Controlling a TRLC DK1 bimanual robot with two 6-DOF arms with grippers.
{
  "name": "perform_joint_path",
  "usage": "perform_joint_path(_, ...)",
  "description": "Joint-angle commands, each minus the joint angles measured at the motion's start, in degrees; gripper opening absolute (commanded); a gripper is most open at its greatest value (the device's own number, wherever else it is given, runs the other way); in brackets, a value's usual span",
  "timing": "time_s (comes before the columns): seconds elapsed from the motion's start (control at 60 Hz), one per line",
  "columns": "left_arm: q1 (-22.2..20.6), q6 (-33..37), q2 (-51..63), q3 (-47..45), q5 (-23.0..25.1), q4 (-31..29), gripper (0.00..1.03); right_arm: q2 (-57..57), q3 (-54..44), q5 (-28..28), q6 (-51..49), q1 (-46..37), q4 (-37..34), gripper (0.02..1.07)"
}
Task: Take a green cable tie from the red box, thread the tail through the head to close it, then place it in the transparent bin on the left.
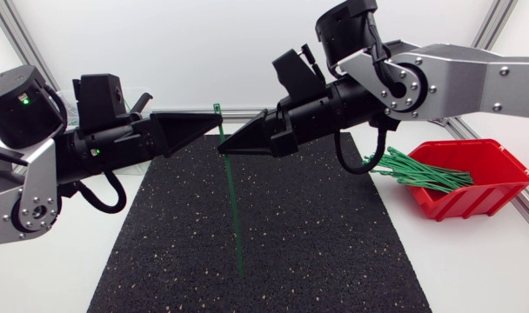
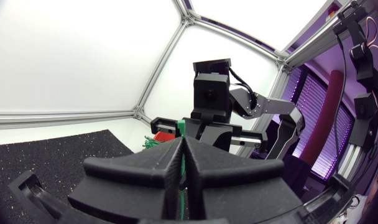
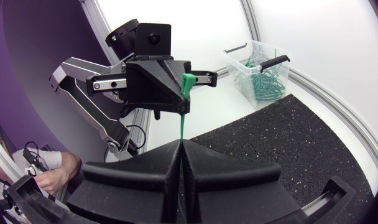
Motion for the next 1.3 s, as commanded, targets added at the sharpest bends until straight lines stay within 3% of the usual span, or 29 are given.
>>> perform_joint_path(0.0, -0.5, -1.0, -0.1, 1.0, 1.4, 1.0, 0.04, 0.3, -1.9, 0.6, 1.1, 0.1, 0.8, 0.08)
perform_joint_path(0.25, 0.0, -1.2, 1.9, 2.1, 5.3, 1.0, 0.03, -1.1, -2.9, 7.3, -0.3, 3.5, 1.2, 0.08)
perform_joint_path(0.567, 0.4, 2.3, 2.8, 2.0, 5.4, 1.0, 0.03, -1.5, -2.6, 11.3, -1.8, 3.0, -0.2, 0.10)
perform_joint_path(0.65, 1.2, 2.3, 3.5, 2.4, 5.4, 0.8, 0.03, -1.8, -2.0, 12.5, -3.0, 2.5, -2.2, 0.21)
perform_joint_path(0.75, 2.4, 1.7, 4.0, 3.7, 5.3, -0.1, 0.03, -2.8, -1.2, 13.7, -5.5, 2.0, -5.6, 0.47)
perform_joint_path(0.833, 3.6, 0.9, 4.4, 4.6, 5.4, -0.4, 0.03, -3.5, -0.8, 14.7, -8.2, 2.0, -8.8, 0.61)
perform_joint_path(0.9, 4.2, 0.8, 4.3, 4.8, 5.5, -1.2, 0.03, -4.2, -0.9, 16.0, -10.5, 2.0, -10.7, 0.66)
perform_joint_path(1.083, 5.5, 0.8, 4.5, 5.5, 7.8, -4.0, 0.03, -5.4, -1.3, 17.9, -16.5, 0.3, -15.7, 0.67)
perform_joint_path(1.283, 5.2, 0.9, 5.8, 7.5, 8.9, -8.3, 0.03, -7.6, -4.0, 24.6, -19.9, 0.2, -16.6, 0.94)
